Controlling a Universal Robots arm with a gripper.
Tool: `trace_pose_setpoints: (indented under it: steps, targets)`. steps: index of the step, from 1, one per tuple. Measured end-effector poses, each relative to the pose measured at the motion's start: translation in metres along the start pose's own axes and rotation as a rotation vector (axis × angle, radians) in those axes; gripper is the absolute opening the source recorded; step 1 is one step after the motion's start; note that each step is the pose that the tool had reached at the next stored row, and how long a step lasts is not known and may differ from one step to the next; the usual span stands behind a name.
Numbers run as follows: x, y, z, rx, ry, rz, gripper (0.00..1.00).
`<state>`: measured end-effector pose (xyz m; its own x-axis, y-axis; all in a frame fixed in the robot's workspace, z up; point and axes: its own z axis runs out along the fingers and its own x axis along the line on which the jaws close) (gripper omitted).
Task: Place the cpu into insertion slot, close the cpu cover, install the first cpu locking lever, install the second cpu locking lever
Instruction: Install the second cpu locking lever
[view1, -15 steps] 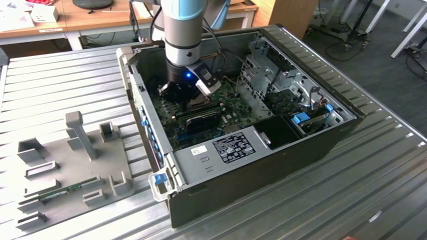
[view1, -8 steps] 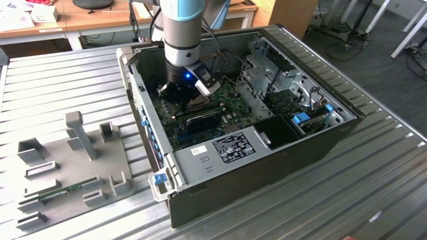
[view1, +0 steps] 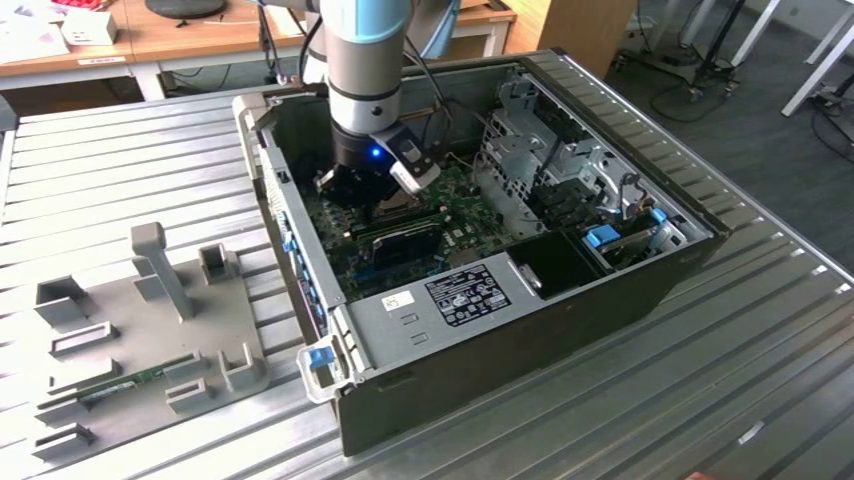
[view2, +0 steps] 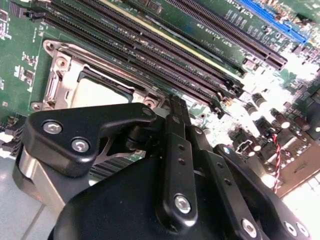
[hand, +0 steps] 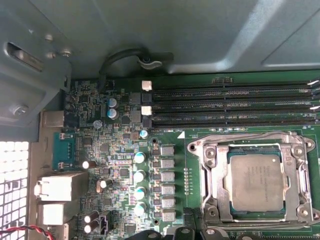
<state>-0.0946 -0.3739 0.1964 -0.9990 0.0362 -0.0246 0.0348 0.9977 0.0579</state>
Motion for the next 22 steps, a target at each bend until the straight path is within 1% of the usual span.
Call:
trace_pose_setpoints:
  steps: [15, 17, 22]
  targets:
    - [0.0, -0.0012, 0.0007, 0.0002, 0.0, 0.0, 0.1]
    - [0.0, -0.0011, -0.0007, 0.0001, -0.0001, 0.0, 0.1]
    - [-0.0002, -0.0007, -0.0084, 0.0002, 0.0, 0.0, 0.1]
